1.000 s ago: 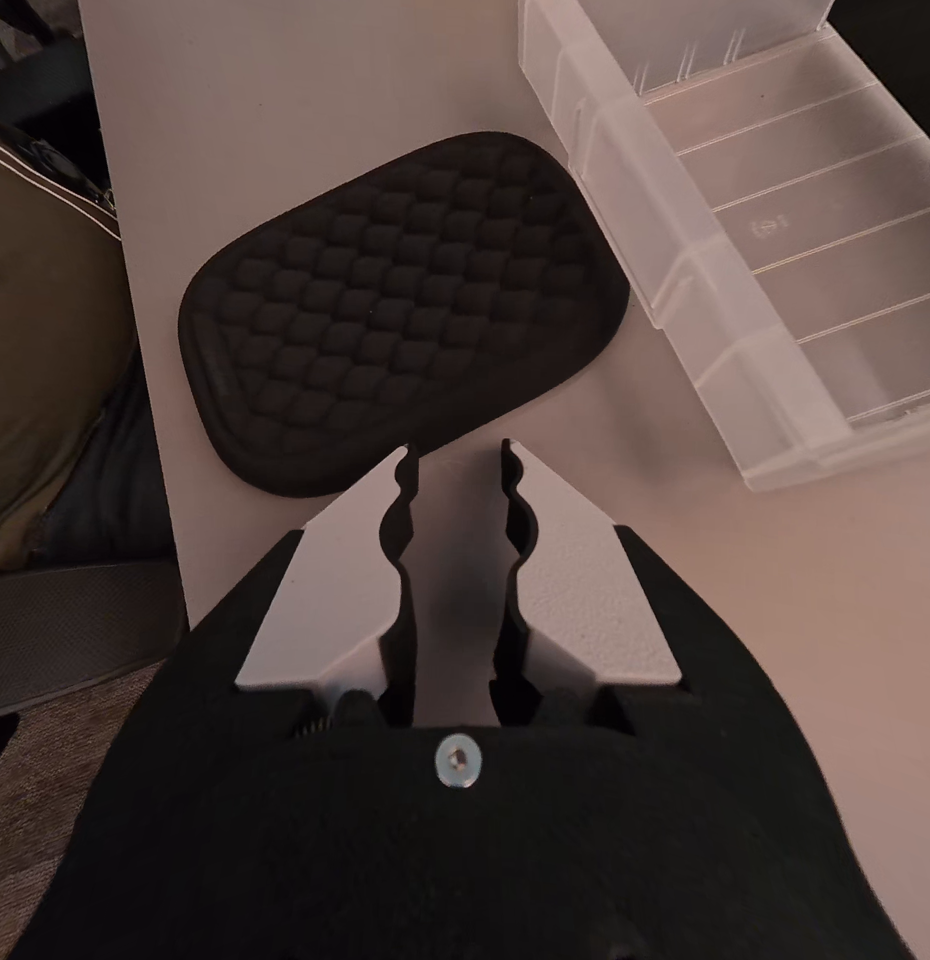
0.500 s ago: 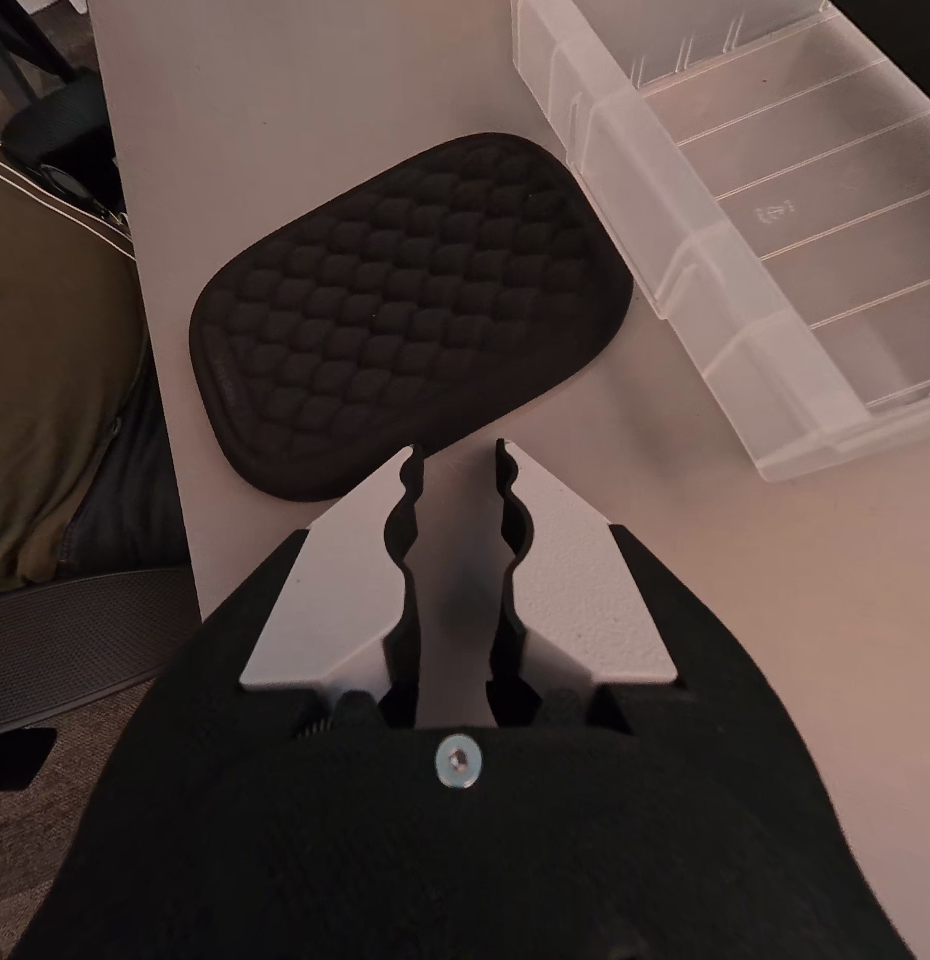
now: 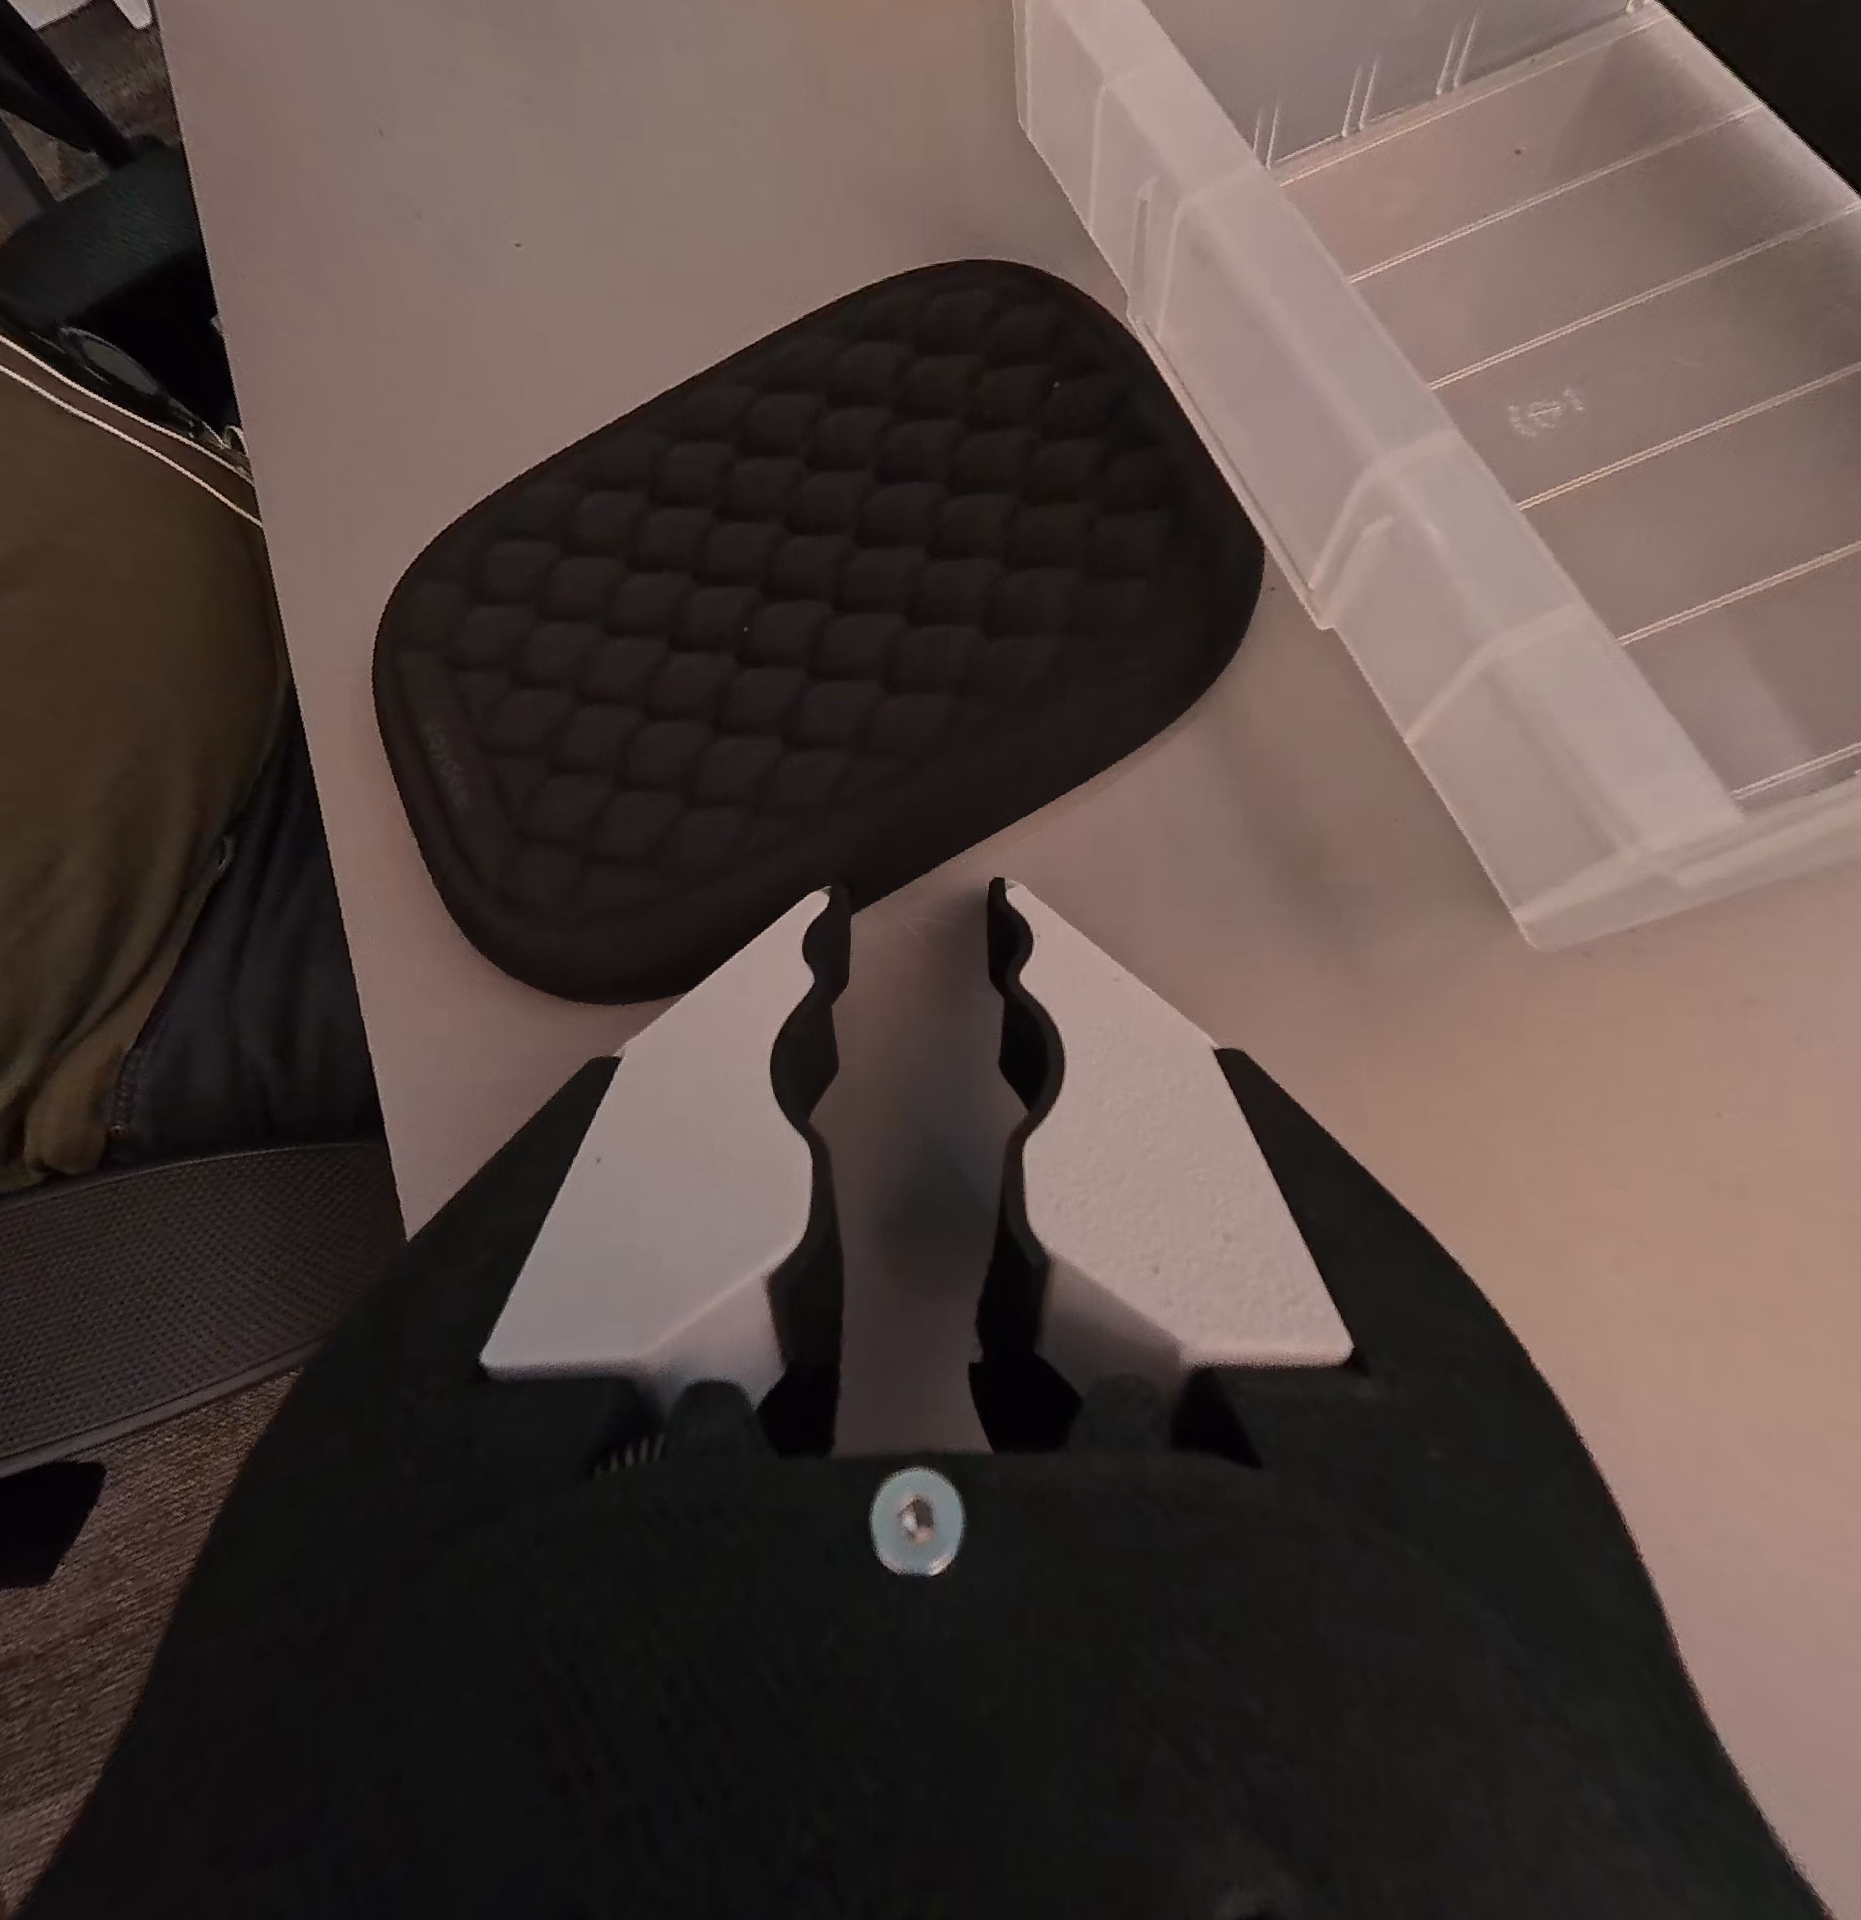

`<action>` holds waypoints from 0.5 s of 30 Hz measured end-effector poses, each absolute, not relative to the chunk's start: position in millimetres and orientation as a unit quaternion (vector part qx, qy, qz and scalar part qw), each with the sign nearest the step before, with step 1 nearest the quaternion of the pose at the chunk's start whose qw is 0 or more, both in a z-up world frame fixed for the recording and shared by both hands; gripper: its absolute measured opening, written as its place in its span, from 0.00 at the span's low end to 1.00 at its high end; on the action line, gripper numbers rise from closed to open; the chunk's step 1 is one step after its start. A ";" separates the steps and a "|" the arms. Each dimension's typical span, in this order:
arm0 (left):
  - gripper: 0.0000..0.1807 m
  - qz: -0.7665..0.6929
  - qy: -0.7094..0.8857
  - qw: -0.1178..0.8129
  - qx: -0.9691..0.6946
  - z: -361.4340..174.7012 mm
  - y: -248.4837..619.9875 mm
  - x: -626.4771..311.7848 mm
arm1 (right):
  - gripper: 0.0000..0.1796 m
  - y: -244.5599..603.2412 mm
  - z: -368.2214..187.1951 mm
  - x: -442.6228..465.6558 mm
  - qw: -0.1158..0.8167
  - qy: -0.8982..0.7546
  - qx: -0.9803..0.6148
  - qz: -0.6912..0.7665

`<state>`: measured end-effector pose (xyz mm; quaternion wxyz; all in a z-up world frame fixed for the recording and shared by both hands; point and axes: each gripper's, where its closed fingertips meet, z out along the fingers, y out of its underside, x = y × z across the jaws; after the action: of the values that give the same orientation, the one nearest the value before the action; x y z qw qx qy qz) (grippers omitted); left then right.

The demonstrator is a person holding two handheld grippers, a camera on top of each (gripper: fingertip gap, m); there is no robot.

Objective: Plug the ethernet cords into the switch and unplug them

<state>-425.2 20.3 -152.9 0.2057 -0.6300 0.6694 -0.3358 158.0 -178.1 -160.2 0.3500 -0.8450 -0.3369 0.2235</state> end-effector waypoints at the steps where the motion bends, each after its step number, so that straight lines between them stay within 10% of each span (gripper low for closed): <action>1: 0.00 -0.332 0.670 0.218 -0.627 -152.9 20.3 -424.8 | 0.15 -177.9 -160.1 157.9 0.352 -0.338 -0.844 0.222; 15: 0.06 -0.371 0.624 0.318 -0.609 -110.1 27.4 -407.1 | 0.03 -185.5 -158.3 145.8 0.352 -0.367 -0.829 0.231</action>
<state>-407.1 27.4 -110.1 0.3181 -0.6091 0.6244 -0.3714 145.8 -185.5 -158.3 0.3517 -0.8295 -0.3671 0.2313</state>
